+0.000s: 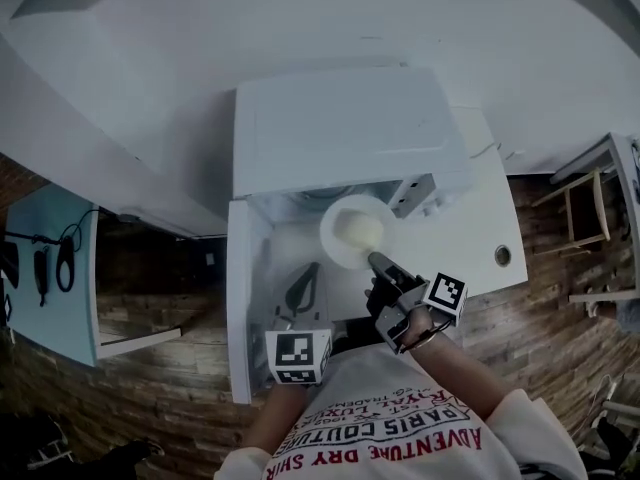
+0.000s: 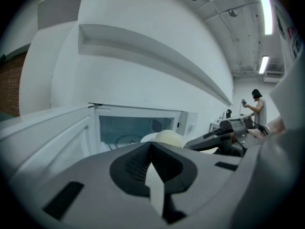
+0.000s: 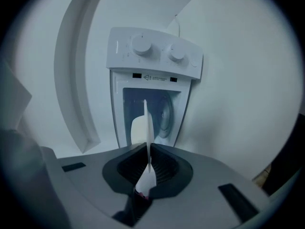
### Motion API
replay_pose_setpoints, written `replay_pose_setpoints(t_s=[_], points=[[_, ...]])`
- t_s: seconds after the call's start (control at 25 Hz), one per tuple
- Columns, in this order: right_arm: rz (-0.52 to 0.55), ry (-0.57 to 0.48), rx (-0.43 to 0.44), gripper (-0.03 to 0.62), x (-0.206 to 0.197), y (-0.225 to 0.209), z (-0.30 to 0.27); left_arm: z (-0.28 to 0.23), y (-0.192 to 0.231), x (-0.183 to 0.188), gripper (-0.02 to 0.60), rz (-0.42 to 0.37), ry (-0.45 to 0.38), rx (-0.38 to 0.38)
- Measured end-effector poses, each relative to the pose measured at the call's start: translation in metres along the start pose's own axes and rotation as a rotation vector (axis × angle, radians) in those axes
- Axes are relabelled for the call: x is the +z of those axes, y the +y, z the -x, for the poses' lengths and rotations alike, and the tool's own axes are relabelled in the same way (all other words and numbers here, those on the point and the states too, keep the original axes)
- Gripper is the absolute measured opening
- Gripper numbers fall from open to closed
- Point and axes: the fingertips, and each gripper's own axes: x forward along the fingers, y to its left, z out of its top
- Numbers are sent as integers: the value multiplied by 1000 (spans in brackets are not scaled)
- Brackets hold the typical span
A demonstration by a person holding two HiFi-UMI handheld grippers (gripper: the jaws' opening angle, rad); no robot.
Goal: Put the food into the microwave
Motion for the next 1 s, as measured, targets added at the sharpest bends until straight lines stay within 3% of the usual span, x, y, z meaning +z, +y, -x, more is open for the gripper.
replay_pose_setpoints(t_s=[0.28, 0.52, 1.0], points=[[-1, 27, 8, 23, 29, -13, -46, -33, 22, -2, 3, 29, 25, 53], [-18, -4, 74, 23, 48, -24, -78, -54, 30, -5, 3, 25, 22, 58], [-46, -24, 3, 23, 65, -50, -132, -77, 49, -14, 3, 26, 78, 82]])
